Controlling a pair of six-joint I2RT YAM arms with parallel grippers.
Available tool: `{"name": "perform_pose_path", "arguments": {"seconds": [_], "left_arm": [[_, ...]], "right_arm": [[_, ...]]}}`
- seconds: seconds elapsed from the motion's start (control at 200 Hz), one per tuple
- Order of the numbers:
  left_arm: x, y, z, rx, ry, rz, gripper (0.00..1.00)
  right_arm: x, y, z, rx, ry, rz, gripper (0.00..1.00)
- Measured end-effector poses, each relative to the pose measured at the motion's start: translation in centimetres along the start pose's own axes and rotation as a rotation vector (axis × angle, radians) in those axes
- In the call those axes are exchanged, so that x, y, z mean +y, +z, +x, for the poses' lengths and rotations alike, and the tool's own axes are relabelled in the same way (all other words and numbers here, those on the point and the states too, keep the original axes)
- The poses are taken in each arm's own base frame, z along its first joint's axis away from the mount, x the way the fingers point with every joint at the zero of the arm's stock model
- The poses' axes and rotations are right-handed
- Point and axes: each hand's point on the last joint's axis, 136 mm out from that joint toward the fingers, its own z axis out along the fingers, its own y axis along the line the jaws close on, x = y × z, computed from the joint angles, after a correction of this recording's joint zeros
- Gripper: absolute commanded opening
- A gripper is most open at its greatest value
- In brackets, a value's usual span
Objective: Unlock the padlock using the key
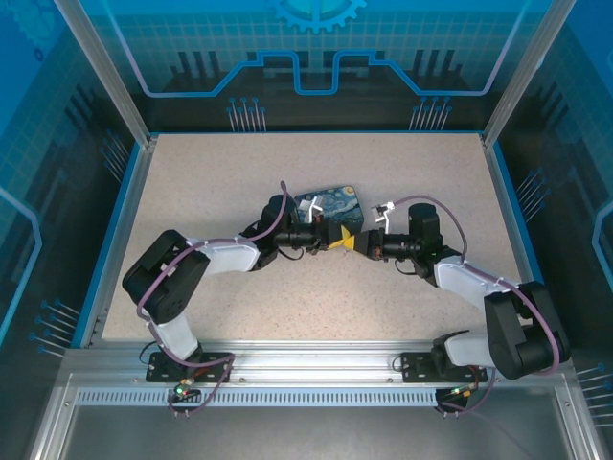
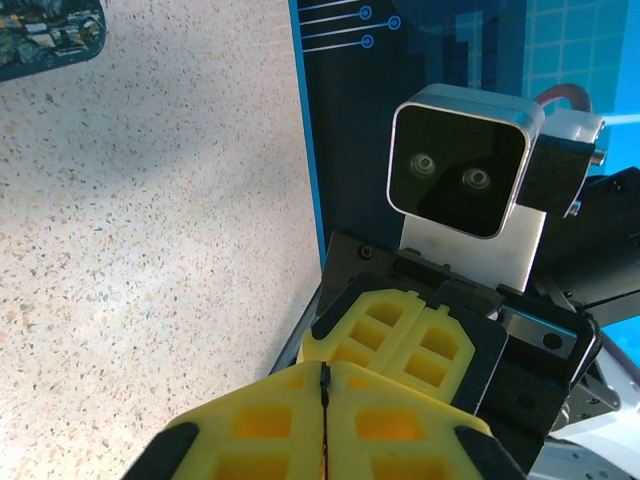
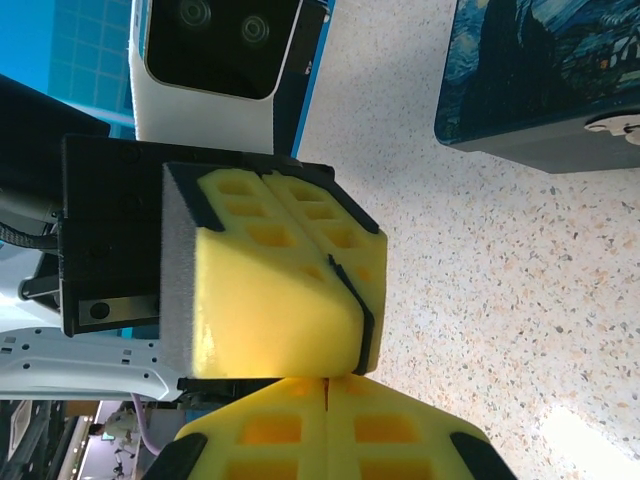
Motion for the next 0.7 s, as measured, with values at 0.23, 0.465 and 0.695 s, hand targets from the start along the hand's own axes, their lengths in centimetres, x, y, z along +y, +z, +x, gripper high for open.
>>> {"name": "perform_pose_path", "arguments": {"seconds": [0.23,0.465,0.695], "left_arm": [[0.4,-0.3,-0.2,-0.041,-0.037,0.016,0.00],[2.2,-1.2,-1.5,-0.179,-0.153,0.004,0.00],[1.7,-2.1,-3.9,-0.334,-0.207,0.018,0.00]], "right_arm": [[0.1,-0.1,-0.4,-0.019,0.033,0.004,0.59],[3.3,-2.1,-1.9,-0.133,-0.024,-0.005,0.70],[2.3,-3.9,-3.2,-0.315,0.093,0.062,0.70]]}}
